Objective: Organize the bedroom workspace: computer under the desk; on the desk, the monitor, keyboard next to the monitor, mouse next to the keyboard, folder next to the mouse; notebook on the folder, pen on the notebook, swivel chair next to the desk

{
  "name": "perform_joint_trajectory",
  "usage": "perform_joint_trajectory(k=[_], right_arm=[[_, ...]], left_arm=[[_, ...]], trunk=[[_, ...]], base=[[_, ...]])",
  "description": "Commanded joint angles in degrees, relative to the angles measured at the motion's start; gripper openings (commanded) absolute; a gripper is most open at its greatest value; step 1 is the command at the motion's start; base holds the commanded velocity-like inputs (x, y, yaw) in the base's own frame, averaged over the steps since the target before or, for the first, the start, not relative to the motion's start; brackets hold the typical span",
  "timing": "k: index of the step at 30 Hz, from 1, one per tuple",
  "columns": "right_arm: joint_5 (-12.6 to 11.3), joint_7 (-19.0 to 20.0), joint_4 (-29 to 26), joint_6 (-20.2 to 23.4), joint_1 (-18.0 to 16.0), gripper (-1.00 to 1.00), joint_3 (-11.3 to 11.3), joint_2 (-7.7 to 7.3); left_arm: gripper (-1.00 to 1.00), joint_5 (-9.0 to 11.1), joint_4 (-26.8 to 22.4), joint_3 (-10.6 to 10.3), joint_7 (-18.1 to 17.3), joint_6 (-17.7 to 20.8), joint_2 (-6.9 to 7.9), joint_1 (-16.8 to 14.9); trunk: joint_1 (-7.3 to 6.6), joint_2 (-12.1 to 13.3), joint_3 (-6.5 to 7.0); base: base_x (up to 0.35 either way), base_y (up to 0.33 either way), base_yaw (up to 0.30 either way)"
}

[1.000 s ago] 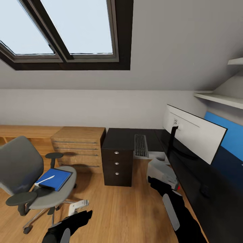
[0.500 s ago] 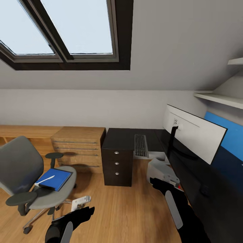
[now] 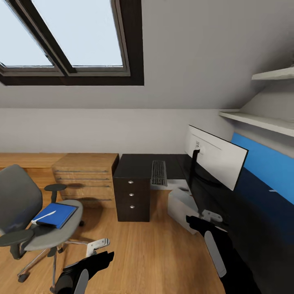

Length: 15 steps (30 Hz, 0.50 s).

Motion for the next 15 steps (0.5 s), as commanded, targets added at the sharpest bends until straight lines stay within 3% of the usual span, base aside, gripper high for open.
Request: perform_joint_trajectory(k=[1,15], right_arm=[[-0.62,-0.40,-0.02,0.17,-0.05,1.00,-0.03,0.03],[-0.67,-0.08,2.73,0.00,-0.05,1.00,0.14,0.08]], left_arm=[[1.00,0.61,-0.08,0.07,0.42,0.27,-0.04,-0.05],[1.00,0.70,0.26,0.13,0.42,0.26,-0.03,-0.05]], trunk=[[0.01,-0.12,-0.12],[0.01,-0.12,-0.12]], base=[[-0.223,-0.186,-0.033],[-0.063,-0.030,-0.003]])
